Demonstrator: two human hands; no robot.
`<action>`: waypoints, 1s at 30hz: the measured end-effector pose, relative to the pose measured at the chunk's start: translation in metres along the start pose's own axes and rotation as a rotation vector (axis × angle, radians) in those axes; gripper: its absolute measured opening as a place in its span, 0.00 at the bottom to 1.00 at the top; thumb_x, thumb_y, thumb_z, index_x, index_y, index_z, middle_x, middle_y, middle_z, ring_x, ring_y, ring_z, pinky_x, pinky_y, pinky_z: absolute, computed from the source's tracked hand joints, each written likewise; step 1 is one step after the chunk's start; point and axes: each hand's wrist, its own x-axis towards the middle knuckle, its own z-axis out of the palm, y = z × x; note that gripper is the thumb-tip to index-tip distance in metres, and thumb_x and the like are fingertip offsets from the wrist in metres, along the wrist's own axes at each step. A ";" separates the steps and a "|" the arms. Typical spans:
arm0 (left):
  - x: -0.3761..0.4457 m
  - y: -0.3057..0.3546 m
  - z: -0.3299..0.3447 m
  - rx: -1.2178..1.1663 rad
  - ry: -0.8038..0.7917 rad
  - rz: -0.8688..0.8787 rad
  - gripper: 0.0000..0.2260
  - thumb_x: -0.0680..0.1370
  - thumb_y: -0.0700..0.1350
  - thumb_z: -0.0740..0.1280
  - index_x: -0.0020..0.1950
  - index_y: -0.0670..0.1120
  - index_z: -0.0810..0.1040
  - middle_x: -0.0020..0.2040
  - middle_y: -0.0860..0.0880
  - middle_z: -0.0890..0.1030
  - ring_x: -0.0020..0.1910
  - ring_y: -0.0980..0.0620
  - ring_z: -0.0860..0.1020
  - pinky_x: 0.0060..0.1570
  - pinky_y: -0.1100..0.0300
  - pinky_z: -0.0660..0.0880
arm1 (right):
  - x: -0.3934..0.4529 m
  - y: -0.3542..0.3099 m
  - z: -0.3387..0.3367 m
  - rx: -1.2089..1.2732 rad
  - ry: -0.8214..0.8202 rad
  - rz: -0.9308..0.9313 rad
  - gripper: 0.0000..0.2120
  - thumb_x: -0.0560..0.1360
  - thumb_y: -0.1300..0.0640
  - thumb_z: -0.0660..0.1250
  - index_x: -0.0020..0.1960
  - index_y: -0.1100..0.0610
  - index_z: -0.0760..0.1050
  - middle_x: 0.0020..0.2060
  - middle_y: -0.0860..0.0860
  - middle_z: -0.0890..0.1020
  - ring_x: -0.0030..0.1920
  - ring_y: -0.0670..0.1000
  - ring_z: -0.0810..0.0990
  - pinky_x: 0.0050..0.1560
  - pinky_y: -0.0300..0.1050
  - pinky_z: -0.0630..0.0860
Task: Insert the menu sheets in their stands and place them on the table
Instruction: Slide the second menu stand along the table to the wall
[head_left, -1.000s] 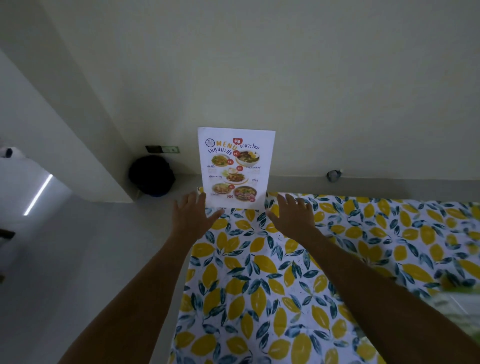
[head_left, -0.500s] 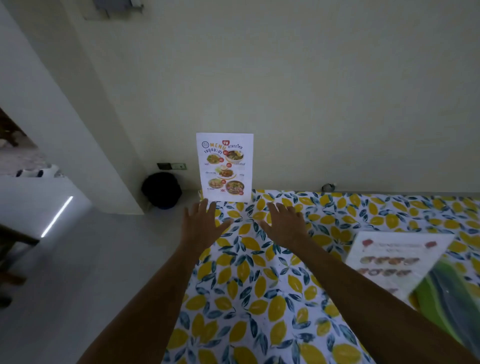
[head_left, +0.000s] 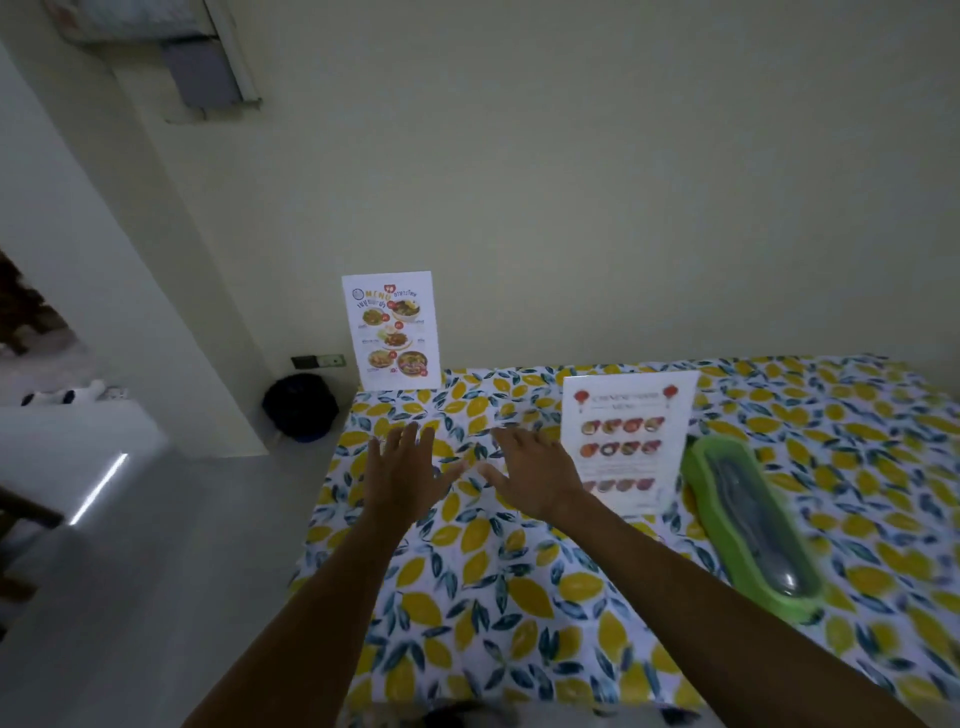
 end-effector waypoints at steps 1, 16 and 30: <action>-0.007 0.011 -0.002 0.003 -0.022 0.007 0.40 0.72 0.74 0.52 0.73 0.47 0.68 0.73 0.44 0.70 0.71 0.42 0.68 0.67 0.39 0.65 | -0.014 0.007 -0.001 -0.004 0.004 0.012 0.32 0.79 0.36 0.53 0.76 0.53 0.57 0.73 0.57 0.68 0.70 0.63 0.68 0.66 0.60 0.69; -0.006 0.148 0.028 -0.051 -0.087 0.172 0.49 0.68 0.77 0.34 0.72 0.48 0.68 0.71 0.43 0.72 0.70 0.42 0.69 0.68 0.39 0.65 | -0.124 0.201 -0.001 0.015 -0.042 0.436 0.32 0.78 0.38 0.57 0.74 0.58 0.60 0.66 0.60 0.74 0.65 0.63 0.74 0.60 0.58 0.74; 0.078 0.187 0.090 -0.039 -0.394 0.166 0.22 0.75 0.65 0.60 0.61 0.52 0.75 0.54 0.49 0.83 0.54 0.46 0.80 0.58 0.46 0.72 | -0.035 0.286 0.025 0.130 -0.142 0.465 0.25 0.78 0.44 0.64 0.68 0.58 0.66 0.55 0.57 0.82 0.56 0.59 0.81 0.54 0.53 0.78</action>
